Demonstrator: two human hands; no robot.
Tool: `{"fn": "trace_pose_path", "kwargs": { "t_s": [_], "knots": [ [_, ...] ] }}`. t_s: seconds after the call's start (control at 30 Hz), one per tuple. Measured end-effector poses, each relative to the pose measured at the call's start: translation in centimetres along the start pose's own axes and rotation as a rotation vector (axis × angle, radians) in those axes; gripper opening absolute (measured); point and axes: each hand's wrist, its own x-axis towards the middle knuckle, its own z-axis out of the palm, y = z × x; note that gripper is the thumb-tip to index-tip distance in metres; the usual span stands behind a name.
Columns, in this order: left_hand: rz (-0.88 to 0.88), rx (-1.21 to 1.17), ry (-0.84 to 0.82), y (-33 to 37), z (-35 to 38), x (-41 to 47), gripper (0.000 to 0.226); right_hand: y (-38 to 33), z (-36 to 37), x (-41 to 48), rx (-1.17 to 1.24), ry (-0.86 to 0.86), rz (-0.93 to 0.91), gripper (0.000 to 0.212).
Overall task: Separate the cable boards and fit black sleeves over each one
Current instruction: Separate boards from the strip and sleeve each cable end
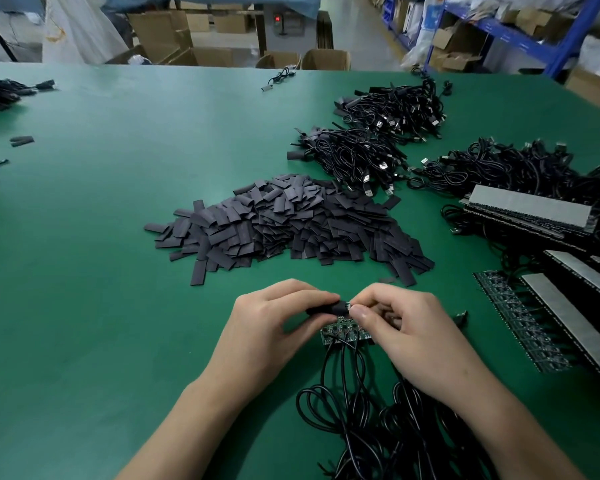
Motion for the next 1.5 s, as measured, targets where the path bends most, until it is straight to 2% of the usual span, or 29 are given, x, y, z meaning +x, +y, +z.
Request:
{"fn": "trace_pose_path", "kwargs": {
  "t_s": [0.27, 0.57, 0.9, 1.2, 1.5],
  "knots": [
    [0.016, -0.012, 0.003, 0.0, 0.0, 0.1, 0.02, 0.5, -0.2, 0.0, 0.018, -0.031, -0.007, 0.011],
    [0.034, 0.016, 0.006, 0.1, 0.1, 0.0, 0.022, 1.0, 0.5, 0.0, -0.081, 0.023, -0.056, 0.011],
    [-0.052, -0.064, -0.011, 0.2, -0.1, 0.0, 0.02, 1.1, 0.3, 0.1, -0.097, 0.017, -0.075, 0.014],
    [0.055, 0.052, -0.006, 0.0, 0.1, 0.1, 0.02, 1.3, 0.7, 0.1, -0.199, 0.022, -0.075, 0.016],
    [-0.05, -0.037, -0.007, 0.0, 0.1, 0.0, 0.019, 1.1, 0.9, 0.1, -0.222, 0.058, -0.109, 0.021]
  ]
}}
